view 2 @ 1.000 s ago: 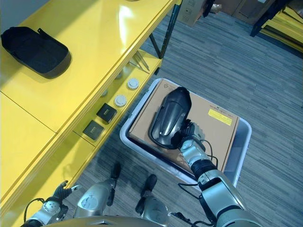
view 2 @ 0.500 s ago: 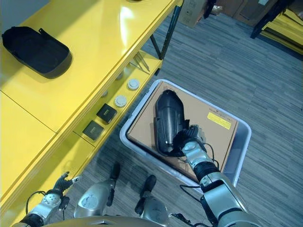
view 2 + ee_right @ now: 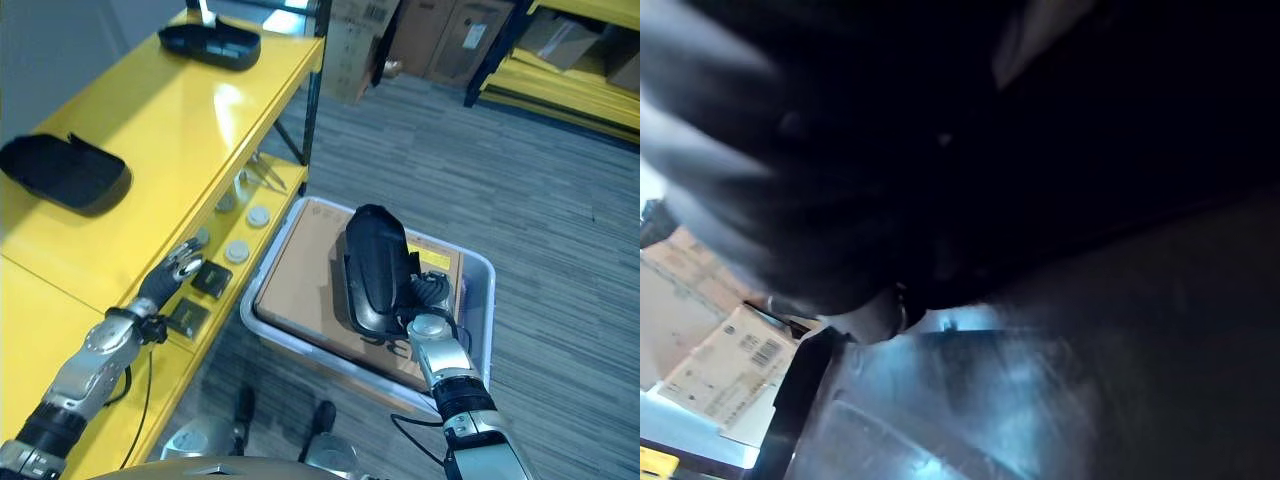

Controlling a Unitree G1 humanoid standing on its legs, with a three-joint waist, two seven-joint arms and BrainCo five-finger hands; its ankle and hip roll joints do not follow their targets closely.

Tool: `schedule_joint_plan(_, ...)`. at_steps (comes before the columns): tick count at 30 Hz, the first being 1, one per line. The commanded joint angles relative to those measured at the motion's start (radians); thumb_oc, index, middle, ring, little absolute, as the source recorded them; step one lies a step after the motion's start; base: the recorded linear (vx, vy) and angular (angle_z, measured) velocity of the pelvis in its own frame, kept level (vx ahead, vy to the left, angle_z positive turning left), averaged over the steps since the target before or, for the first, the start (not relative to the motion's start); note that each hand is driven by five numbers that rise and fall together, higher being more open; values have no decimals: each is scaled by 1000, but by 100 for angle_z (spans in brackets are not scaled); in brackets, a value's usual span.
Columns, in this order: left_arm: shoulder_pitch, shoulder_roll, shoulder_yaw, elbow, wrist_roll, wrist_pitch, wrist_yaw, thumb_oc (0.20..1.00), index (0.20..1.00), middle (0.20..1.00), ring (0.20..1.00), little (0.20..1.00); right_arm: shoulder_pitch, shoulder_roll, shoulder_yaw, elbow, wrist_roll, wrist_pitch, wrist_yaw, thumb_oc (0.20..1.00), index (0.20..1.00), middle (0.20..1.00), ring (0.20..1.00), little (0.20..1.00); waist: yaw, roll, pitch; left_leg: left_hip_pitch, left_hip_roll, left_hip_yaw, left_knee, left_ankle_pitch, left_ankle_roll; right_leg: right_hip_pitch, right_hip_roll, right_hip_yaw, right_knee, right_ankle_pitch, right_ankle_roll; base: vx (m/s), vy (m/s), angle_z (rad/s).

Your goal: Move parts from the plastic box to the shelf.

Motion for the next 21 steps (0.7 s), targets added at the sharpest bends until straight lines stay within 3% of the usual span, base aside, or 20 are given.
schedule_joint_plan(1,-13,-14,-60,19,-76,36,-52,1000,1000,1000,1000,1000,-66,-44,49,-15,21,-51,-31,200,200,200,200,200,16,-20,-77,-24,48,56,37,-48,-15,-21,-19,24,16,6,62,39,-26,-22)
schedule_joint_plan(6,-105,-80,-156,39,-259,162,-72,1000,1000,1000,1000,1000,-117,-9,89,-23,20,-55,-33,200,200,200,200,200,-23,-20,-105,0,53,82,32,-55,-17,-16,-10,48,11,7,61,29,-19,-22)
schedule_joint_plan(7,-138,-117,-196,66,-356,235,-80,1000,1000,1000,1000,1000,-143,5,114,-21,21,-56,-35,200,200,200,200,200,-39,-20,-114,6,55,92,32,-57,-17,-18,-7,60,12,6,59,29,-9,-20)
schedule_joint_plan(14,-265,-235,-320,166,-442,324,-13,1000,1000,1000,1000,1000,-274,55,214,0,22,-22,-29,200,200,200,200,200,-90,-18,-144,29,62,132,33,-64,-18,-21,5,100,13,1,57,34,-10,-19)
schedule_joint_plan(21,-374,-297,-344,214,-454,346,55,1000,1000,1000,1000,1000,-338,95,263,23,33,-1,-16,200,200,200,200,200,-116,-13,-165,43,61,153,31,-68,-19,-22,10,118,10,3,59,36,-1,-14)
